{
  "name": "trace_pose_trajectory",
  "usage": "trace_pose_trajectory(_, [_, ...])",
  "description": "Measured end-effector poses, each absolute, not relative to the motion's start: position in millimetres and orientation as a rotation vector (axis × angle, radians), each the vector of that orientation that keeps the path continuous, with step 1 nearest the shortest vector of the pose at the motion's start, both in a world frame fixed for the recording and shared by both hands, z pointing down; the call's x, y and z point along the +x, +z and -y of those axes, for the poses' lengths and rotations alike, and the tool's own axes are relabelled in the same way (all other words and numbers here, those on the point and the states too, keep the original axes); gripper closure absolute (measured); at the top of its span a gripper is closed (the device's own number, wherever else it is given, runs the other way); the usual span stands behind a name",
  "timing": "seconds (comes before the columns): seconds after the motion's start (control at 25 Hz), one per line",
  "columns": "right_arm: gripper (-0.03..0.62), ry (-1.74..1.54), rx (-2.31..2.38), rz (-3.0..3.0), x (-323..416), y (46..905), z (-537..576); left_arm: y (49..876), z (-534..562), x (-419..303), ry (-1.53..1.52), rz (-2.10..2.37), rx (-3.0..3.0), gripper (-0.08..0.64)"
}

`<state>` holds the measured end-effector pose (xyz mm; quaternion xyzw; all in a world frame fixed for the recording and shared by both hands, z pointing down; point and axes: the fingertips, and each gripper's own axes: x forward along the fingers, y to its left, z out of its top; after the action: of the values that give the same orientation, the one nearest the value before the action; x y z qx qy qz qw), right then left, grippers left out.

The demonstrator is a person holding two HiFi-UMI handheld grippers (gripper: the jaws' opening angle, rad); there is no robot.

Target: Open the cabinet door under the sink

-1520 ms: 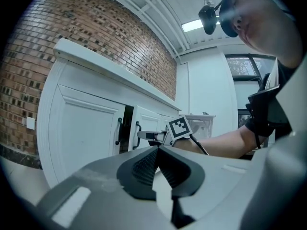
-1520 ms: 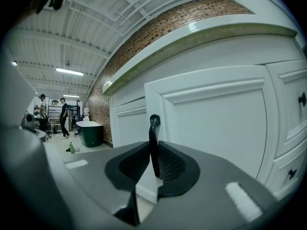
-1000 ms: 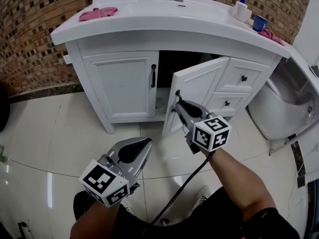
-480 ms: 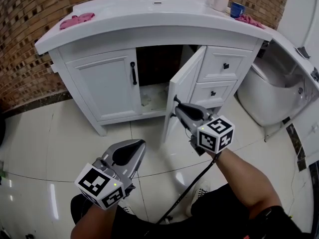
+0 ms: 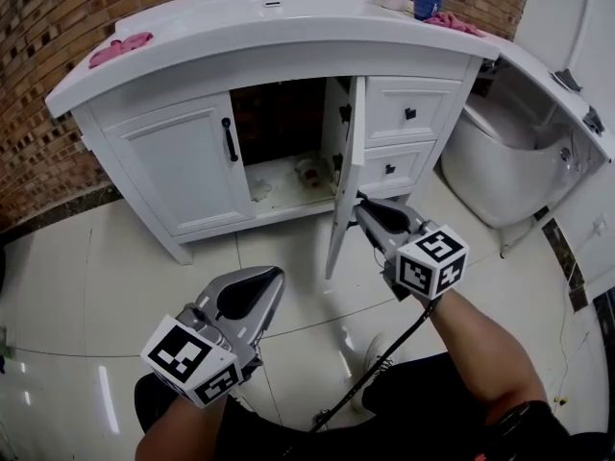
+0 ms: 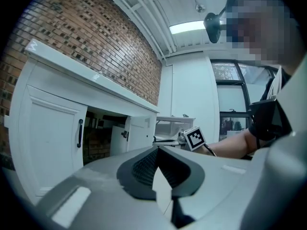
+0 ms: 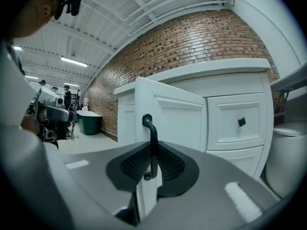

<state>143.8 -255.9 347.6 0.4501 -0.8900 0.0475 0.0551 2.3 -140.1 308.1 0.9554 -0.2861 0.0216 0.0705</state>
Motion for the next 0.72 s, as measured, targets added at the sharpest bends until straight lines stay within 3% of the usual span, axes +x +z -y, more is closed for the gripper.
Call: trace_pose_trajectory(0.72, [0.565, 0.145, 1.767, 2.422, 242, 351, 253, 326, 137, 44, 0.139, 0.790, 2.883, 0.554])
